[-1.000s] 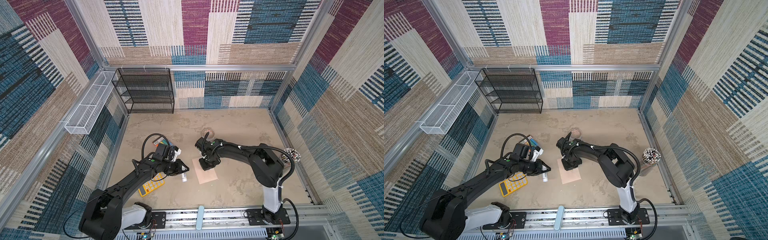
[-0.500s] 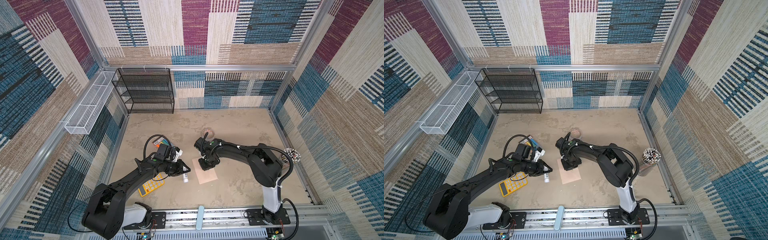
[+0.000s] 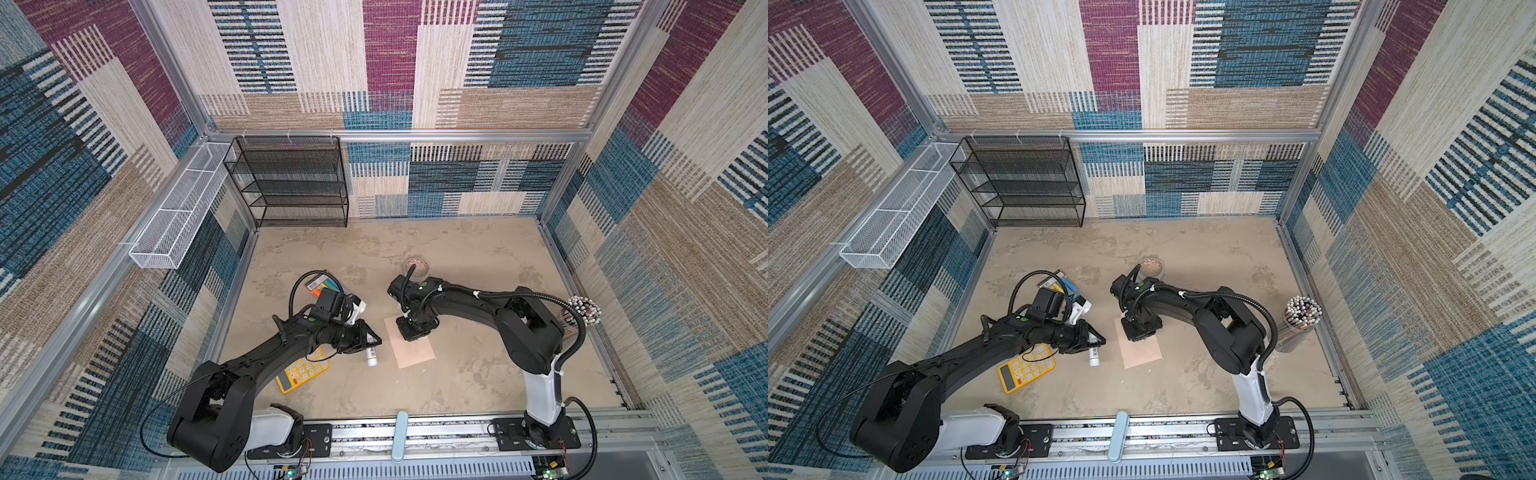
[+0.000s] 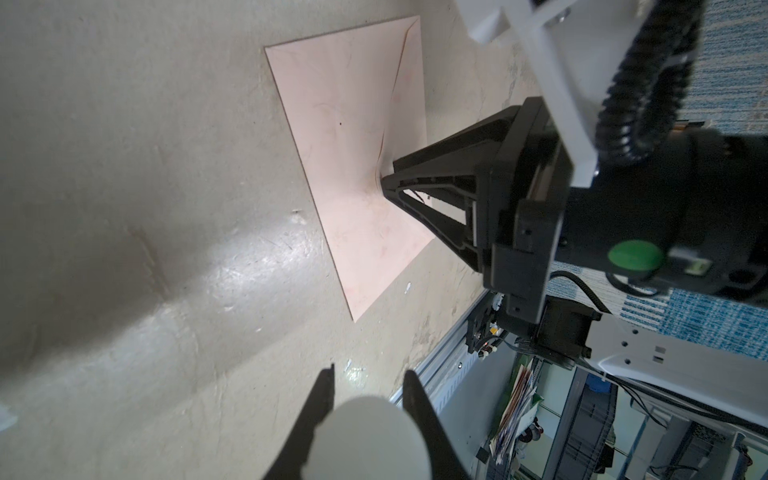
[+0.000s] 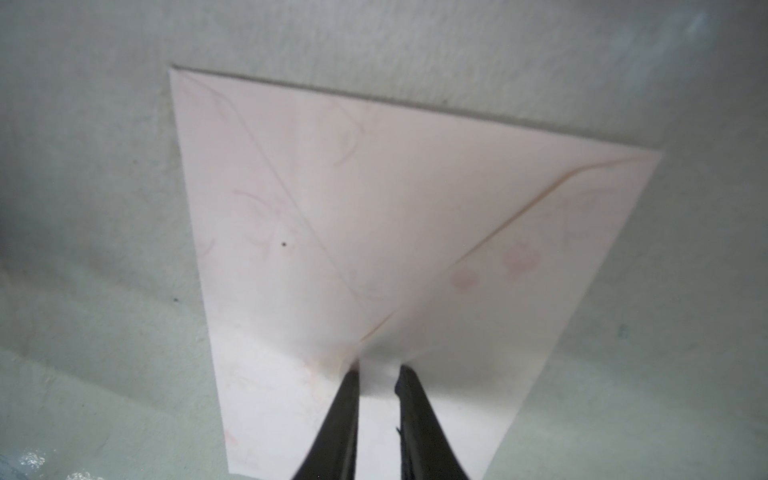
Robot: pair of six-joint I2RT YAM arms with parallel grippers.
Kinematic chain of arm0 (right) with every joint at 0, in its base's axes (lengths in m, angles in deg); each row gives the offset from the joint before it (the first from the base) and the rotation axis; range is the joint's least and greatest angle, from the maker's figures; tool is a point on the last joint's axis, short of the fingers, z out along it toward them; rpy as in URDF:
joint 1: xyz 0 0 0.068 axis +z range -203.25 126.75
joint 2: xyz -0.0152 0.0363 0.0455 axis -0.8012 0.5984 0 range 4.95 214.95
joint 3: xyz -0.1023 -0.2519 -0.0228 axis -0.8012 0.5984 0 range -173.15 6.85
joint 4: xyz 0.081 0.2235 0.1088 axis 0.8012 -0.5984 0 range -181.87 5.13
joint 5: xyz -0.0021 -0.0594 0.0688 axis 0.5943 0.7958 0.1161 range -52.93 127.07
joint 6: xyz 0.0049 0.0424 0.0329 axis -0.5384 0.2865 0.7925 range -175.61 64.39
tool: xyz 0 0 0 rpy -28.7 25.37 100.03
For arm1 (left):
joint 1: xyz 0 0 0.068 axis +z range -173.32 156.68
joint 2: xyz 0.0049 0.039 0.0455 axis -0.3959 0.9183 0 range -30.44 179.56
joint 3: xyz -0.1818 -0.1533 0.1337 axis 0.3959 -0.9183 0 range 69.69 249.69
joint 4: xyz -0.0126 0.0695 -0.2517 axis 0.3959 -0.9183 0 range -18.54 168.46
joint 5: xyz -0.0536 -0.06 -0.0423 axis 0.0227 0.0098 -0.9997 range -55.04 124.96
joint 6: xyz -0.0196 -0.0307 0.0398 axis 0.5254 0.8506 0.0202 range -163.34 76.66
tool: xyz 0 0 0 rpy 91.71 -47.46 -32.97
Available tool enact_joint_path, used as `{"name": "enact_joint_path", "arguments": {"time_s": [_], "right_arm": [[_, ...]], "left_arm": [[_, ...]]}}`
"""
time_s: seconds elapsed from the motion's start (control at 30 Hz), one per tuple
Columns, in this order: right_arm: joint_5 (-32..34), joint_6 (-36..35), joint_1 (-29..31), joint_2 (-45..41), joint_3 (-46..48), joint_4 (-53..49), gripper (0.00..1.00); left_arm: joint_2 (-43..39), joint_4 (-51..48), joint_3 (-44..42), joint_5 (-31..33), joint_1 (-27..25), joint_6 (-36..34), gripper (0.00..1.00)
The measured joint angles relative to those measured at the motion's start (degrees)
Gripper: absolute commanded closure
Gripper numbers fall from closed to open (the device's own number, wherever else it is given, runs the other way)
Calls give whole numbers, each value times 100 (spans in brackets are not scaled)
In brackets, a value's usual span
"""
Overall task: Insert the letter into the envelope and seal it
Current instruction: 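Hold the right gripper pressed on the closed flap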
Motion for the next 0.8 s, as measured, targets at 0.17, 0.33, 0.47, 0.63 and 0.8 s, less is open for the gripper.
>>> {"name": "enact_joint_path", "arguments": {"time_s": [0.17, 0.33, 0.47, 0.63, 0.8], "right_arm": [[9, 0, 9, 2, -2, -2, 79], [66, -2, 15, 2, -4, -15, 83], [118, -2, 17, 2, -7, -33, 86], [125, -2, 22, 13, -17, -48, 83], [111, 0, 35, 20, -17, -33, 80]], "left_arm": [[20, 46, -4, 0, -4, 0, 100], [33, 66, -7, 4, -28, -2, 100], [33, 66, -7, 9, -52, -2, 100], [33, 66, -7, 22, -63, -2, 100], [22, 66, -7, 22, -74, -2, 100]]}}
